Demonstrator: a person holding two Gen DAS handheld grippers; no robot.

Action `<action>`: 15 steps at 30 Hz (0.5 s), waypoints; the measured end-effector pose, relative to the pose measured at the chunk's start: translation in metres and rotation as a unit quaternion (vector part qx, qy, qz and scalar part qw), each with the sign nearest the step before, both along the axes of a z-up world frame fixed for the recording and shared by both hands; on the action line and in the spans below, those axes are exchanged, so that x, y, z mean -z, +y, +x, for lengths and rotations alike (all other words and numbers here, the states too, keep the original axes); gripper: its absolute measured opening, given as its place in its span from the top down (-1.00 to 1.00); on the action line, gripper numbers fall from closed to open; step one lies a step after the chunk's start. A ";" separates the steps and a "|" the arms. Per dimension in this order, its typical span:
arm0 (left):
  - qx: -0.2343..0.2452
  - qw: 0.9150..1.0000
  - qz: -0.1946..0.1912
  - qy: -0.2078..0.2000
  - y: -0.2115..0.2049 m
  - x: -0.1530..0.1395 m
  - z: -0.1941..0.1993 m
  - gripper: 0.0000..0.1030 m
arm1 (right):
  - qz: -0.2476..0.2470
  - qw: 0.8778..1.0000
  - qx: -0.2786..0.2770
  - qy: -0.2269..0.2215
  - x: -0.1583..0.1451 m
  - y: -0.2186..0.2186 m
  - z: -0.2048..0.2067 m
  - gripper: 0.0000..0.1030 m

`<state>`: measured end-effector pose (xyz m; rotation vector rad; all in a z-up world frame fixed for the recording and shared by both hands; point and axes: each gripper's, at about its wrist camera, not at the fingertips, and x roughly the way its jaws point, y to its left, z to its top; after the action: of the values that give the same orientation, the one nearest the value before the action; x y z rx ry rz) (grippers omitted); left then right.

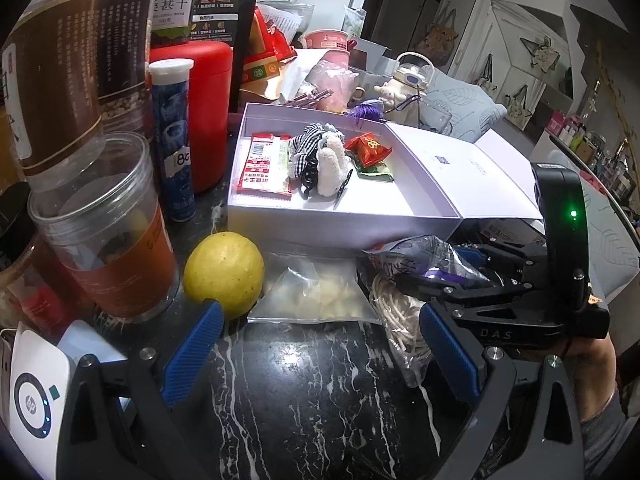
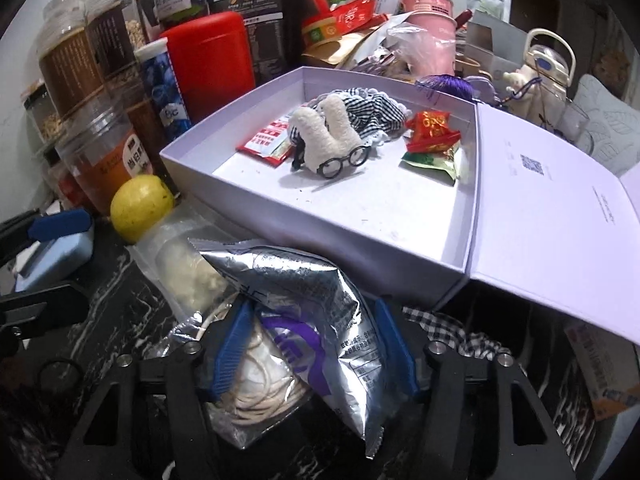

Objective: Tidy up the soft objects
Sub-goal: 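Grasp the purple-silver snack bag with the right gripper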

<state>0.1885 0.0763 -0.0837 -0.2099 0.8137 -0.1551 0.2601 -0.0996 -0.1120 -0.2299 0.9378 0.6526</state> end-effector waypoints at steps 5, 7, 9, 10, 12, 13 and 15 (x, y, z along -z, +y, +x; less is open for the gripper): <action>0.006 1.000 -0.002 -0.005 -0.006 -0.003 -0.008 -0.94 | 0.029 0.999 0.022 -0.002 -0.008 -0.015 -0.012 0.02; 0.009 1.000 -0.001 -0.006 -0.010 -0.004 -0.011 -0.94 | 0.041 0.999 0.035 -0.005 -0.014 -0.023 -0.020 0.21; 0.015 1.000 -0.004 -0.006 -0.016 -0.005 -0.015 -0.94 | 0.049 0.998 0.050 -0.009 -0.019 -0.032 -0.029 0.20; 0.019 1.000 -0.006 -0.006 -0.019 -0.006 -0.017 -0.94 | 0.053 0.997 0.056 -0.010 -0.022 -0.038 -0.035 0.21; 0.027 1.000 -0.008 -0.007 -0.026 -0.007 -0.021 -0.94 | 0.056 0.996 0.067 -0.015 -0.026 -0.048 -0.045 0.21; 0.030 0.999 -0.009 -0.008 -0.029 -0.008 -0.023 -0.94 | 0.058 0.996 0.073 -0.014 -0.027 -0.054 -0.053 0.21; 0.038 0.999 -0.011 -0.010 -0.037 -0.009 -0.028 -0.94 | 0.066 0.994 0.086 -0.012 -0.030 -0.067 -0.065 0.21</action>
<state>0.1606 0.0396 -0.0748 -0.1986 0.8014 -0.2379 0.1954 -0.1661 -0.0823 -0.0393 0.8781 0.5493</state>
